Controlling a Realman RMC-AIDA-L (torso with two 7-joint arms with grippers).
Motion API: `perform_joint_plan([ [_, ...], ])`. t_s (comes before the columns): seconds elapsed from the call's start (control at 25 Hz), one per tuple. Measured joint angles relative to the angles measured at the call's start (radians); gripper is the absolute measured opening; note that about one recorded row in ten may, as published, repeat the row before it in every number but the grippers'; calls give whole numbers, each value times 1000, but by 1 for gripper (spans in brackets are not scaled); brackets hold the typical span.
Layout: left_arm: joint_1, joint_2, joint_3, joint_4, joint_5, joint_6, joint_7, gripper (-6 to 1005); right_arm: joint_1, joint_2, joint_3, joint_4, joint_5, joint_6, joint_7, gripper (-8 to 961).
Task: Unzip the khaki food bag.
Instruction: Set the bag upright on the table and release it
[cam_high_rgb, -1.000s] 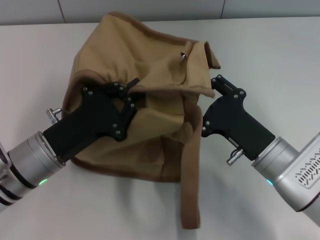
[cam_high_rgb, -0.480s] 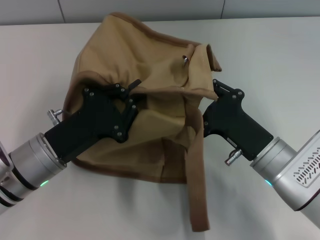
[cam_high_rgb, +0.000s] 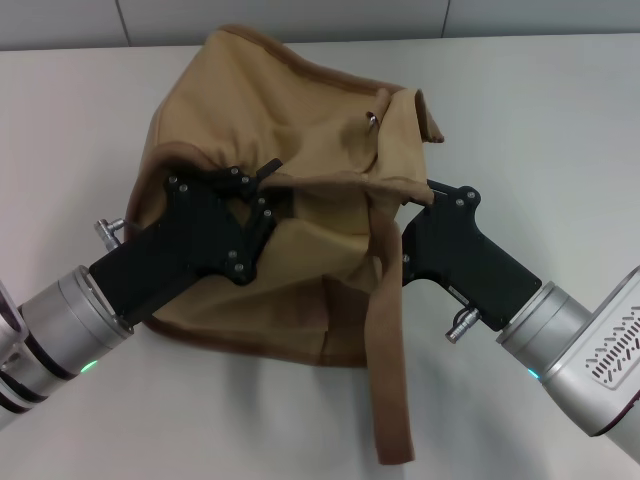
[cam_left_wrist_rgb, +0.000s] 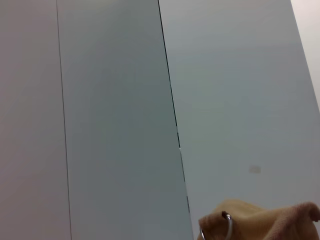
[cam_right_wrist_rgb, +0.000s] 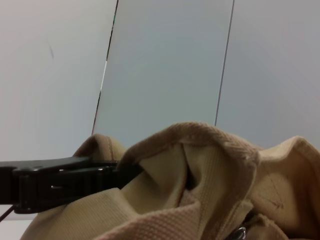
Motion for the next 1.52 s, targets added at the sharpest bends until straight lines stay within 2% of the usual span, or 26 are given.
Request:
perform_joint_plan([
  [0.2,0,0,0,0,-1,-2,0,118,1,0,0,0,-1,0,0,115],
  [0.72,0,0,-28,-10,-8,12,0,128,8,0,0,-5,-1,8,0,12],
  [1.16,-1,0,-184,-81,-10,19,-8,136,-3,0,4,-15,6,10,0,22],
  [1.52,40,0,-341,-123,-11,37,-62,143,-17,0,31,-24,7,19,0,38],
])
